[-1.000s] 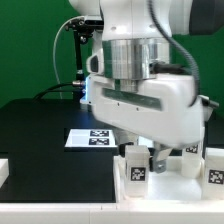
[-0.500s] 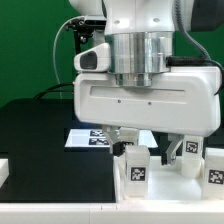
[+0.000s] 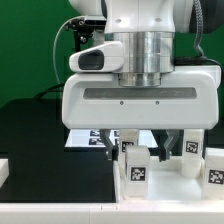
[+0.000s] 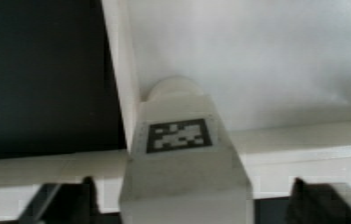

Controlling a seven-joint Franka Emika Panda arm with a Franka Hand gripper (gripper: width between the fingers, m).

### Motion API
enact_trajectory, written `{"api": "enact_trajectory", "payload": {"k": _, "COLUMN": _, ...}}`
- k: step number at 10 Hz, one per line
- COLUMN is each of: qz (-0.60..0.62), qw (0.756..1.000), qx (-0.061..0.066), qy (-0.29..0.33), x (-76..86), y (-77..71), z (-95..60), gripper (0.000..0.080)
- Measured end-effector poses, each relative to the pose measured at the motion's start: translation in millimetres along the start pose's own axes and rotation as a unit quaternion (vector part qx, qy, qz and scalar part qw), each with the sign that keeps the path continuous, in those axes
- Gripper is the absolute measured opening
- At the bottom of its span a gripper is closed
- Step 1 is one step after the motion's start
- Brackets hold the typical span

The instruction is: Assemble square table

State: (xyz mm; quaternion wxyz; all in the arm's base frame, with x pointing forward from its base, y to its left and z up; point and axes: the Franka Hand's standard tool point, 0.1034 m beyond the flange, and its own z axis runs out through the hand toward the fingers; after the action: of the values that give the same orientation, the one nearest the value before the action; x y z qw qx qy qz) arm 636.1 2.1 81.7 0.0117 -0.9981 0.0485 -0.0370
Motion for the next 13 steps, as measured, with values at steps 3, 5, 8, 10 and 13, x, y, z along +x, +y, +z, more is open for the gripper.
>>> {"api": "enact_trajectory", "payload": {"k": 3, "qz": 0.111, "qw": 0.994, "qx": -0.001, "qy": 0.001, "x": 0.4, "y": -0.2, "z": -0.2, "gripper": 0.0283}}
{"api": "enact_trajectory", "payload": {"k": 5, "qz": 0.23, "qw": 0.973, "qx": -0.008, "qy": 0.004, "x": 0.7, "y": 0.5, "z": 0.8, "gripper": 0.0284}}
{"api": "enact_trajectory", "payload": {"k": 8, "qz": 0.471, "qw": 0.882, "qx": 0.001, "qy": 0.005, "x": 1.3, "y": 2.8, "z": 1.7, "gripper": 0.0284}}
{"api": "enact_trajectory", "payload": {"k": 10, "qz": 0.581, "qw": 0.814, "qx": 0.018, "qy": 0.005, "x": 0.3, "y": 6.1, "z": 1.5, "gripper": 0.0284}}
{"api": "enact_trajectory", "payload": {"k": 13, "qz": 0.675, "qw": 0.737, "qx": 0.03, "qy": 0.007, "x": -3.0, "y": 1.6, "z": 2.0, "gripper": 0.0285}}
